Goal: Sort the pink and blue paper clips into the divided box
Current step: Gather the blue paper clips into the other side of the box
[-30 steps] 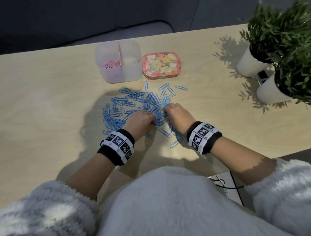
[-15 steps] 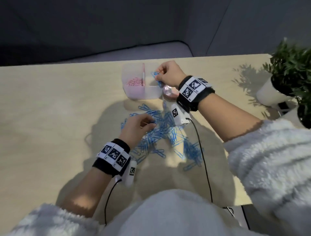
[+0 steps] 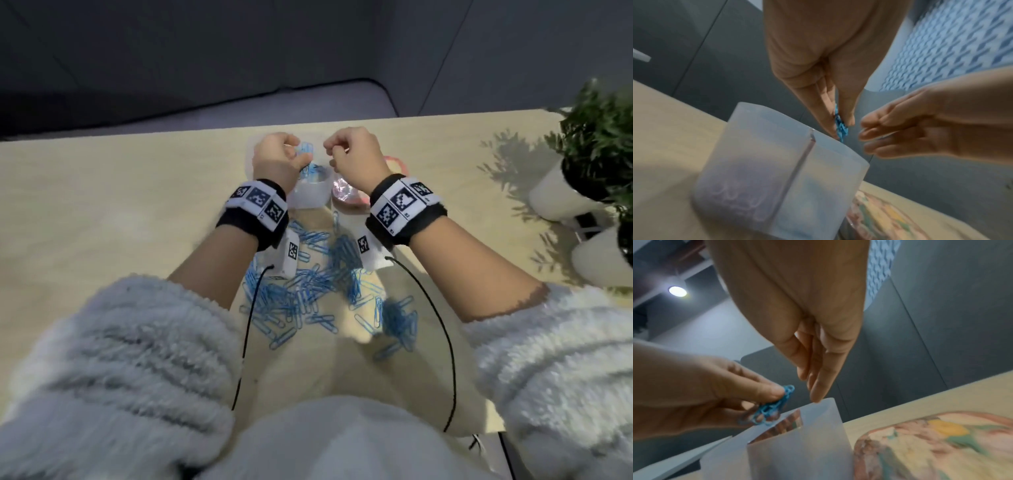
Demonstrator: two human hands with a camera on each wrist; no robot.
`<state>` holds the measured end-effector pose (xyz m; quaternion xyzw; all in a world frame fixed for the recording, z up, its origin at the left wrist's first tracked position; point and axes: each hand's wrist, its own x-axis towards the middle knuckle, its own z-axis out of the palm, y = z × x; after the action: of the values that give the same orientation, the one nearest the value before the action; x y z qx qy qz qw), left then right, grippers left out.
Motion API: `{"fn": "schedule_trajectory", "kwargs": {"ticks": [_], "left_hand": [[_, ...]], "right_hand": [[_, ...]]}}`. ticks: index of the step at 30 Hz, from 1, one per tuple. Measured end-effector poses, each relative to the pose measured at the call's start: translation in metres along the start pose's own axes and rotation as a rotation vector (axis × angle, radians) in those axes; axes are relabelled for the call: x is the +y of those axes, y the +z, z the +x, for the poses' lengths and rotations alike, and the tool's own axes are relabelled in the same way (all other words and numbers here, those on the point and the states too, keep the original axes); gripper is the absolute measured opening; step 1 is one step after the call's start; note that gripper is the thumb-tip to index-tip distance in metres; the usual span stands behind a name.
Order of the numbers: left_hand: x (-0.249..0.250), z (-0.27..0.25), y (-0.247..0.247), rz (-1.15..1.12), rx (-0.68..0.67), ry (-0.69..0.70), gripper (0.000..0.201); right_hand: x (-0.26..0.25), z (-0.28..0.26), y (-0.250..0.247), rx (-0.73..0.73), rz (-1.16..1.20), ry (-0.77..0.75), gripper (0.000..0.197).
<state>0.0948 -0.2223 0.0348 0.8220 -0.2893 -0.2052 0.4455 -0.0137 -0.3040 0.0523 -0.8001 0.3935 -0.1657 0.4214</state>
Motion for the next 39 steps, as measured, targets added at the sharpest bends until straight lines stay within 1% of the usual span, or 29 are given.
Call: {"fn": "schedule_trajectory", "kwargs": {"ticks": [1, 3, 6, 8, 9, 10, 11, 13, 14, 15, 16, 17, 18, 20, 23, 25, 27, 29, 31, 32, 33, 35, 36, 39], "left_hand": [[0.002, 0.003, 0.004, 0.069, -0.017, 0.013, 0.022], [0.006, 0.005, 0.008, 0.192, -0.05, 0.043, 0.021], [0.011, -0.001, 0.009, 0.289, -0.081, 0.134, 0.02], [0.012, -0.013, 0.011, 0.325, -0.057, 0.263, 0.019], [0.01, -0.02, 0.015, 0.342, -0.051, 0.361, 0.019], [0.006, -0.03, 0.021, 0.385, -0.084, 0.444, 0.019], [0.001, -0.039, 0.028, 0.458, -0.167, 0.489, 0.019], [-0.013, -0.056, 0.043, 0.651, -0.376, 0.484, 0.02], [-0.022, -0.061, 0.05, 0.736, -0.45, 0.465, 0.028], [-0.031, -0.065, 0.056, 0.799, -0.505, 0.445, 0.039], [-0.039, -0.068, 0.059, 0.83, -0.549, 0.432, 0.049], [-0.046, -0.069, 0.061, 0.843, -0.584, 0.436, 0.055], [-0.052, -0.071, 0.063, 0.863, -0.616, 0.455, 0.059], [-0.059, -0.077, 0.061, 0.906, -0.652, 0.532, 0.063], [-0.063, -0.09, 0.047, 0.843, -0.681, 0.618, 0.059], [-0.067, -0.097, 0.034, 0.752, -0.698, 0.634, 0.06], [-0.071, -0.101, 0.021, 0.685, -0.679, 0.616, 0.071], [-0.076, -0.101, 0.012, 0.704, -0.658, 0.594, 0.088], [-0.079, -0.1, 0.011, 0.776, -0.673, 0.596, 0.099], [-0.08, -0.099, 0.013, 0.806, -0.687, 0.601, 0.1], [-0.079, -0.099, 0.015, 0.828, -0.697, 0.605, 0.097], [-0.074, -0.099, 0.021, 0.846, -0.69, 0.605, 0.082], [-0.071, -0.099, 0.024, 0.848, -0.677, 0.597, 0.071], [-0.063, -0.1, 0.028, 0.849, -0.659, 0.571, 0.037]], "right_hand": [[0.006, -0.008, -0.007, 0.022, 0.031, 0.01, 0.027], [0.025, -0.025, -0.022, 0.034, 0.016, 0.043, 0.024], [0.065, -0.048, -0.045, 0.06, -0.131, 0.142, 0.021], [0.092, -0.061, -0.059, 0.068, -0.253, 0.26, 0.017], [0.106, -0.067, -0.062, 0.074, -0.282, 0.31, 0.018], [0.117, -0.072, -0.064, 0.077, -0.296, 0.342, 0.021], [0.124, -0.077, -0.063, 0.073, -0.313, 0.352, 0.024], [0.135, -0.082, -0.052, 0.038, -0.35, 0.322, 0.026], [0.137, -0.083, -0.045, 0.01, -0.385, 0.298, 0.021], [0.136, -0.083, -0.039, -0.017, -0.419, 0.261, 0.014], [0.131, -0.085, -0.032, -0.052, -0.442, 0.221, 0.013], [0.125, -0.087, -0.026, -0.09, -0.461, 0.185, 0.015], [0.119, -0.088, -0.018, -0.122, -0.49, 0.148, 0.021], [0.11, -0.091, -0.006, -0.18, -0.541, 0.088, 0.036], [0.103, -0.104, 0.011, -0.264, -0.547, 0.005, 0.038], [0.105, -0.115, 0.015, -0.318, -0.519, -0.042, 0.036], [0.107, -0.121, 0.01, -0.339, -0.456, -0.037, 0.036], [0.108, -0.121, 0.002, -0.314, -0.428, 0.015, 0.041], [0.106, -0.122, -0.003, -0.333, -0.505, 0.031, 0.053], [0.103, -0.123, -0.001, -0.372, -0.567, 0.009, 0.061], [0.1, -0.125, 0.002, -0.413, -0.62, -0.02, 0.066], [0.094, -0.13, 0.013, -0.45, -0.67, -0.072, 0.066], [0.092, -0.131, 0.018, -0.439, -0.666, -0.082, 0.061], [0.089, -0.133, 0.029, -0.362, -0.597, -0.079, 0.035]]}}
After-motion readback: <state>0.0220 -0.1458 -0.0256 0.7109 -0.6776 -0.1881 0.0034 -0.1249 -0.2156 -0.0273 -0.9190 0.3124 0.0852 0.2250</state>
